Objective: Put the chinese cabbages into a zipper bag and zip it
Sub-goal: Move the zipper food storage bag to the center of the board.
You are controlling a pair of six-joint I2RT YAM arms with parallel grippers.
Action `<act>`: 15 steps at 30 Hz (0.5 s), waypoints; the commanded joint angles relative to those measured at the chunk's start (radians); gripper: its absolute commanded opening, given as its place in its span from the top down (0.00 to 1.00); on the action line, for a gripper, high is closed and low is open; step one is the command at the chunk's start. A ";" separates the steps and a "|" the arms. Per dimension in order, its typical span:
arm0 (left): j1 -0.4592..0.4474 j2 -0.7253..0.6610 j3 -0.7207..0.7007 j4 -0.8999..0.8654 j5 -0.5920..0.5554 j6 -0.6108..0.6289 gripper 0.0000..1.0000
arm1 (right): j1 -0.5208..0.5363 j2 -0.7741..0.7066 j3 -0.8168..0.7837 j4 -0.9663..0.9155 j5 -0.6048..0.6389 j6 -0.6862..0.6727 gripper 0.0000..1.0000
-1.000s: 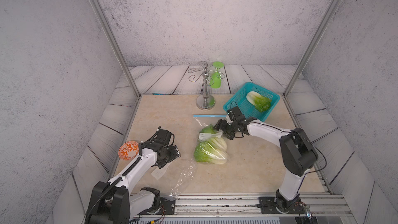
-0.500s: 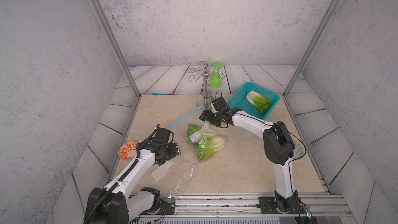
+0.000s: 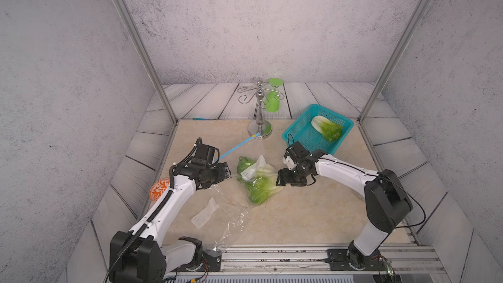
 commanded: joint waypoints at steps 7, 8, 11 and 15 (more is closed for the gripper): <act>0.035 -0.091 -0.001 -0.108 -0.137 0.006 0.19 | 0.085 0.280 0.227 0.278 -0.126 0.151 0.25; 0.038 -0.104 -0.005 -0.111 -0.146 0.009 0.19 | 0.092 0.320 0.292 0.275 -0.112 0.155 0.25; 0.041 -0.120 -0.007 -0.122 -0.142 0.014 0.19 | 0.100 0.441 0.468 0.229 -0.091 0.161 0.25; 0.041 -0.129 -0.022 -0.127 -0.143 0.013 0.19 | 0.110 0.536 0.598 0.322 -0.196 0.263 0.26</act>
